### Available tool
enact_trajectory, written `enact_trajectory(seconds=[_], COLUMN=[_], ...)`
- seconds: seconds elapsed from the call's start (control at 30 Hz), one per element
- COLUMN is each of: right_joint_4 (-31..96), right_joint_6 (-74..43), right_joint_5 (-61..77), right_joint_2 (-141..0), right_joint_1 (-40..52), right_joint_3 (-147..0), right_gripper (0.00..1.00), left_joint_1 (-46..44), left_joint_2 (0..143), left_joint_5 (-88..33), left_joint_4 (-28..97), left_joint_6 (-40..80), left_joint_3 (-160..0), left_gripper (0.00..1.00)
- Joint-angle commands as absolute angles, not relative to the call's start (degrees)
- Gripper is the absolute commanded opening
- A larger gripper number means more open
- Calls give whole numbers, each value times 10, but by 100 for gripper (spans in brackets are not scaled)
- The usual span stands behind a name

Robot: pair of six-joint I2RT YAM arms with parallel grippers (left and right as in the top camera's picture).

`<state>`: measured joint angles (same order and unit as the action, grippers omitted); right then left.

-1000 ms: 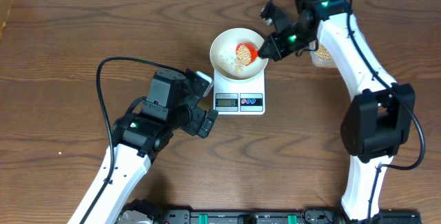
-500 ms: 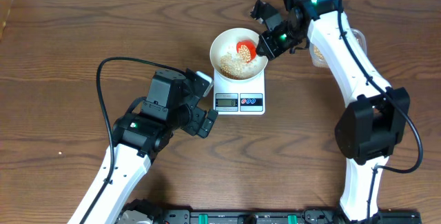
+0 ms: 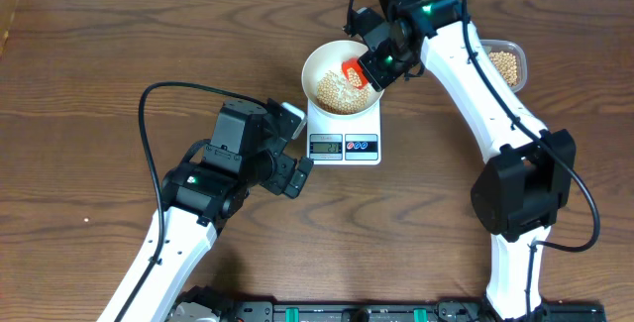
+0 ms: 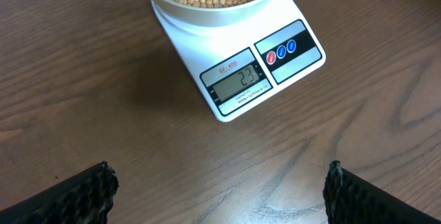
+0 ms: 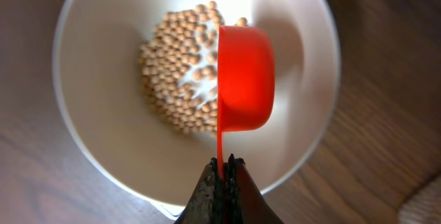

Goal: Scoop item into bowl and weigh 50g on scale
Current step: 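Tilt the scoop with the right gripper to pour soybeans into bowl, then move the empty scoop with the right gripper back to the container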

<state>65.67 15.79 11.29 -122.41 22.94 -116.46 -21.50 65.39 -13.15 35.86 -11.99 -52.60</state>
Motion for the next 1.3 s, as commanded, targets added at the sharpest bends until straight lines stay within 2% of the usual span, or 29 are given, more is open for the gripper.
enact_trajectory(seconds=[0.0, 0.77, 0.97, 1.27], right_joint_4=[651, 625, 596, 535], right_joint_6=[172, 333, 323, 190], right_joint_5=[51, 36, 75, 82], right_joint_2=[-1204, -1169, -1161, -1137], right_joint_1=[242, 275, 275, 250], right_joint_3=[-1178, -1178, -1178, -1184], right_gripper=[1, 1, 1, 1], left_joint_1=[-216, -216, -216, -216], left_joint_2=[656, 656, 656, 656], left_joint_5=[-124, -124, -124, -124], left_joint_4=[360, 360, 360, 360], left_joint_6=[-117, -117, -117, -117], left_joint_3=[-522, -522, -522, -522], left_gripper=[98, 98, 98, 98])
